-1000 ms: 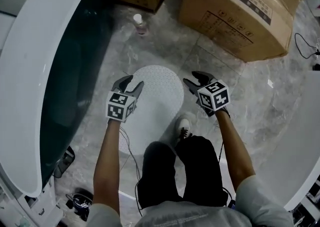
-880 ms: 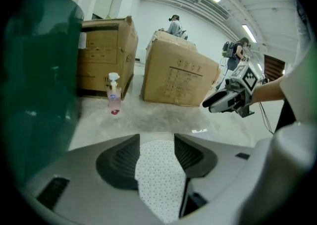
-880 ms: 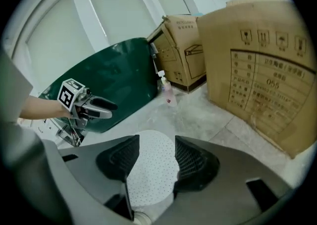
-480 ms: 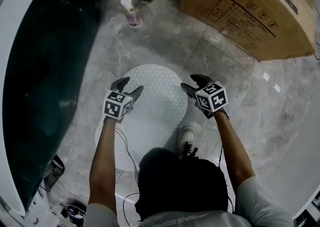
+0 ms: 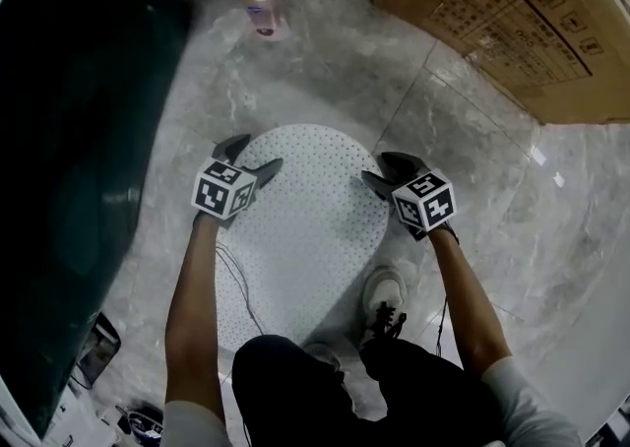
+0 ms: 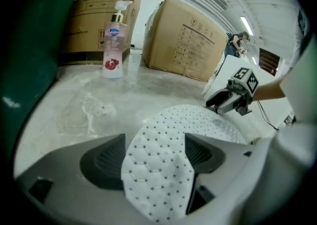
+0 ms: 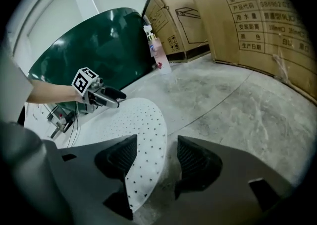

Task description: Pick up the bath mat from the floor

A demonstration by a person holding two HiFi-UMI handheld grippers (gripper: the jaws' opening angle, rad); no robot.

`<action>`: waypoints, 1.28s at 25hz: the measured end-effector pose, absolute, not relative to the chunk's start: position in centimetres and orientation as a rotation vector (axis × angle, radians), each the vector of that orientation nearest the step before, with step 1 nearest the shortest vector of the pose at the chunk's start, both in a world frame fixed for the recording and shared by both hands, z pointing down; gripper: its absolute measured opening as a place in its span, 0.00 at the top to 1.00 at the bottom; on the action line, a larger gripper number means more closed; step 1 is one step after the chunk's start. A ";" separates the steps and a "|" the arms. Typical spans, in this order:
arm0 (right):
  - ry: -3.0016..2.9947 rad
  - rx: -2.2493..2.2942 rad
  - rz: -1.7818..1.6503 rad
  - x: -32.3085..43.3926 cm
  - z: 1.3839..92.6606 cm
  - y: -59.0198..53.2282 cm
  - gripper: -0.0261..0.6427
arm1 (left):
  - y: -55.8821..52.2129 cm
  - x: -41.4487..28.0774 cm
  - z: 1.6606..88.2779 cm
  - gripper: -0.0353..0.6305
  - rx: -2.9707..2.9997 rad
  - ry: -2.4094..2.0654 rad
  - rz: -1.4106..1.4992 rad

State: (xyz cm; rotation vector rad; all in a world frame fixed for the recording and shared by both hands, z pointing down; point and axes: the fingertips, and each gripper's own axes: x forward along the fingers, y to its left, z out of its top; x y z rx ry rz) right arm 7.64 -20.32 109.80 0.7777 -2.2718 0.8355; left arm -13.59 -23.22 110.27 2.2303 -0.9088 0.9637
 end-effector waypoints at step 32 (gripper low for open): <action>-2.282 0.439 0.921 0.7 109.2 -11.6 0.83 | -14.2 -9.7 110.2 0.72 2.298 -0.536 1.195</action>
